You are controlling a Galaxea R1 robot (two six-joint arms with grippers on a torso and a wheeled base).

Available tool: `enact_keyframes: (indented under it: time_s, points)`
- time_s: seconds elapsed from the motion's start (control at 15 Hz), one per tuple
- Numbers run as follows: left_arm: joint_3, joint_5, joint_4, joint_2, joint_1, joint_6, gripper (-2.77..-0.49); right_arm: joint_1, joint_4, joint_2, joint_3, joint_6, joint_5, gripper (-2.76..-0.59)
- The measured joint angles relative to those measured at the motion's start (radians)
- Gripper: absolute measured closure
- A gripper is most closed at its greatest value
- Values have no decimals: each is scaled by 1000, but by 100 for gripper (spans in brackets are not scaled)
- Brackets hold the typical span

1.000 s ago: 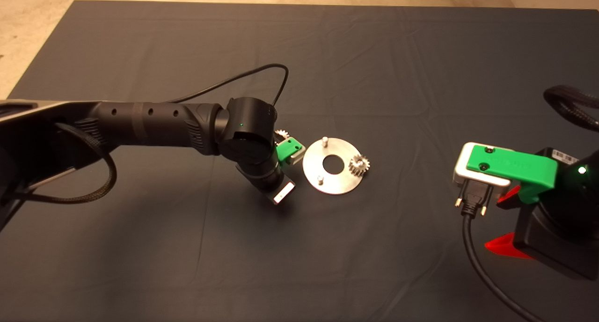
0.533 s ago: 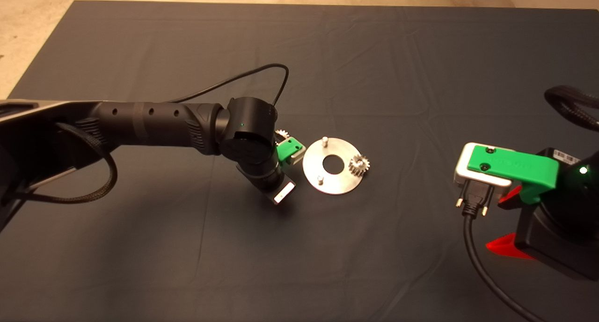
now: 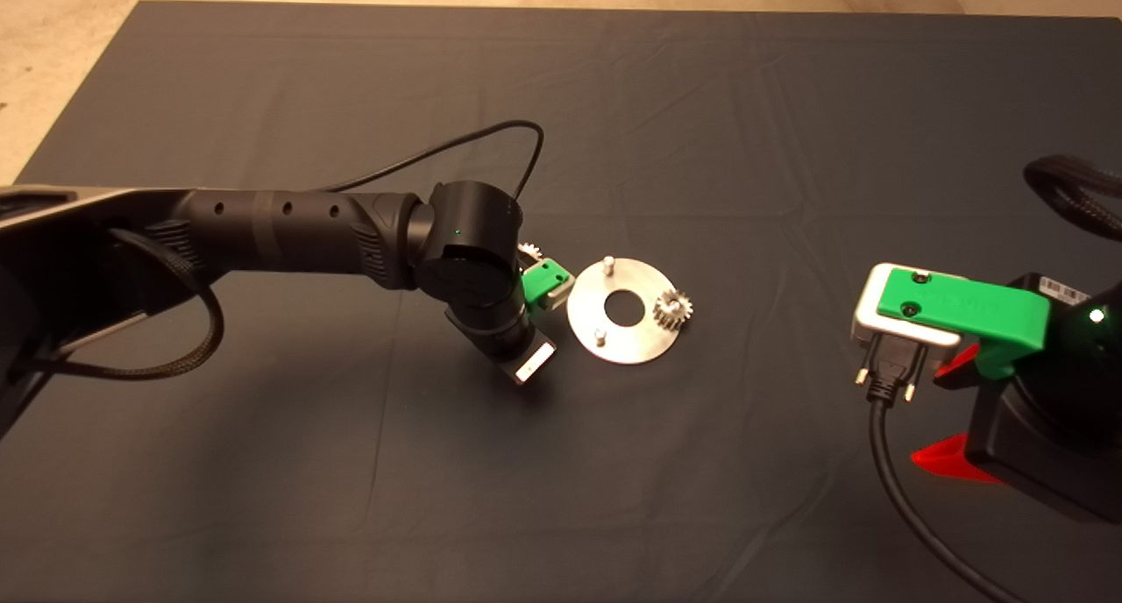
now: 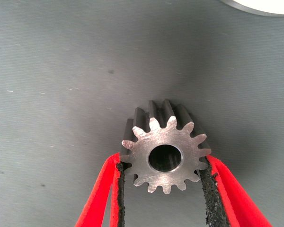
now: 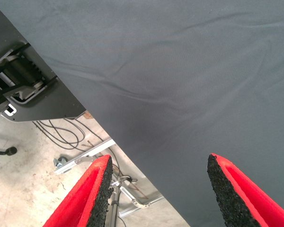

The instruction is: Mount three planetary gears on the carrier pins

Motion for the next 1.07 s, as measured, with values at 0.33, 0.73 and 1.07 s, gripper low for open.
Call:
enact_keyframes:
  time_s: [0.33,0.73,1.07]
  points:
    - [-1,-3,-67,20,-76,0,-83,0,0,0,0,0,0,-147]
    - [-1,-4,-93,49,-116,0,-83,27,0,0,0,0,0,-147]
    - [-17,-4,-100,107,-138,-9,-83,28,2,0,0,0,0,-147]
